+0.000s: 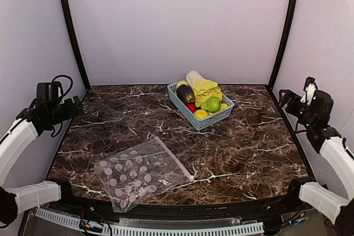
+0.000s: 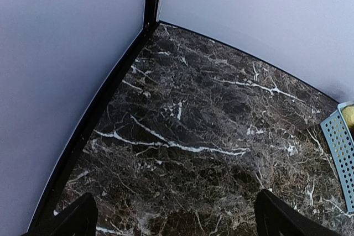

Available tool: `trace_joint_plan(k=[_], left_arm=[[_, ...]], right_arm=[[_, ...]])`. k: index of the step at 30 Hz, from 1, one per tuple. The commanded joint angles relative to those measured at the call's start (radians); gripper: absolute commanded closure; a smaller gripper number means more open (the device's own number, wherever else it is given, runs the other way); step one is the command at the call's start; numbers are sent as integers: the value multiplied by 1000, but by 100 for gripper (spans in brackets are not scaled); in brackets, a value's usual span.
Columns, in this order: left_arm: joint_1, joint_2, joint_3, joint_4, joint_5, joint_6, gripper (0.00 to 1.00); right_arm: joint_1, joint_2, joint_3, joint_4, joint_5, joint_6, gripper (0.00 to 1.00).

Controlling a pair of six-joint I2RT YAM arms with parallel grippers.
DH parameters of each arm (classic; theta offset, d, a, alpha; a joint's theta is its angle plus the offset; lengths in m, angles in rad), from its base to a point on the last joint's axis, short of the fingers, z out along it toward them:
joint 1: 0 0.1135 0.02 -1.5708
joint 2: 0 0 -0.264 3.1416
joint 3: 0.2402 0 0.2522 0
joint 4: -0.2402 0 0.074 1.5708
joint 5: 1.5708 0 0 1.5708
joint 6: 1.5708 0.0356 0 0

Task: Place the food in the zip-top bag and seal the zipper
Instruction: Pick up the zipper food storage bag at the center of the board.

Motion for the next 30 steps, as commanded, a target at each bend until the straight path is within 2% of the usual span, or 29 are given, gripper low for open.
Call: trace_joint_plan(k=[1,6,9,11,13,17,21,26,30], left_arm=[[3,-11,17,-161,65,-21,0],[3,-44,-3,-214,163,-47,0],[3,-63,-30,-229,347,-49,0],[-1,-80,-47,-282,406,-54,0],[-35,-112,-75,-331,410,-86,0],[-240,-162,-116,-355,360,-217,0],[-353,-159,-186,-334,370,-330,0],[-410,-178,-209,-376,321,-397,0],[-426,-206,-232,-379,340,-450,0]], right_arm=[[-4,-38,-4,-43,-27,20,1],[-4,-30,31,-106,-88,-19,1],[-3,-23,51,-144,-146,-35,1],[-4,-20,62,-171,-187,-41,1],[-3,-19,65,-195,-225,-41,1],[-3,-16,32,-189,-314,-33,1],[-2,15,22,-178,-404,-17,1],[12,28,18,-191,-441,-28,2],[28,31,-3,-177,-455,-24,1]])
